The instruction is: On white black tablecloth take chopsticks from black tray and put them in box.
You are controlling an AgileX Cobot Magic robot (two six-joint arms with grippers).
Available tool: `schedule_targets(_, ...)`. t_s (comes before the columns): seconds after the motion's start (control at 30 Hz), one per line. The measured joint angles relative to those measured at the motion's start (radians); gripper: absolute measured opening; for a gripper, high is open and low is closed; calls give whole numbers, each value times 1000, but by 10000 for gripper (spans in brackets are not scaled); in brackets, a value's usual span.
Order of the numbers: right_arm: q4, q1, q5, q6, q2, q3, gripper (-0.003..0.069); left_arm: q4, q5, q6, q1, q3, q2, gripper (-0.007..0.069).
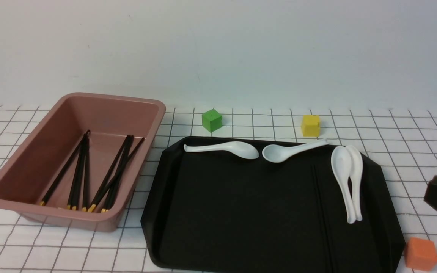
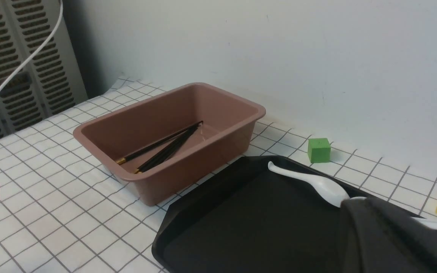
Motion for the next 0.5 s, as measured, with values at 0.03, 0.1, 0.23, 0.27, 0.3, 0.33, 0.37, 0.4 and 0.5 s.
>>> schedule_targets(0.03,0,0,0,0,0,0,2,0,0,0,0,0,0,238)
schedule_targets(0.1,0,0,0,0,0,1,3,0,0,0,0,0,0,238)
schedule_targets(0.23,0,0,1,0,0,1,6,0,0,0,0,0,0,238)
schedule_targets(0.27,0,0,1,0,0,1,6,0,0,0,0,0,0,238)
schedule_targets(0.3,0,0,1,0,0,1,6,0,0,0,0,0,0,238)
schedule_targets(0.33,0,0,1,0,0,1,8,0,0,0,0,0,0,238)
schedule_targets(0.37,0,0,1,0,0,1,9,0,0,0,0,0,0,238)
schedule_targets(0.4,0,0,1,0,0,1,9,0,0,0,0,0,0,238)
schedule_targets(0.5,0,0,-15,0,0,11,13,0,0,0,0,0,0,238)
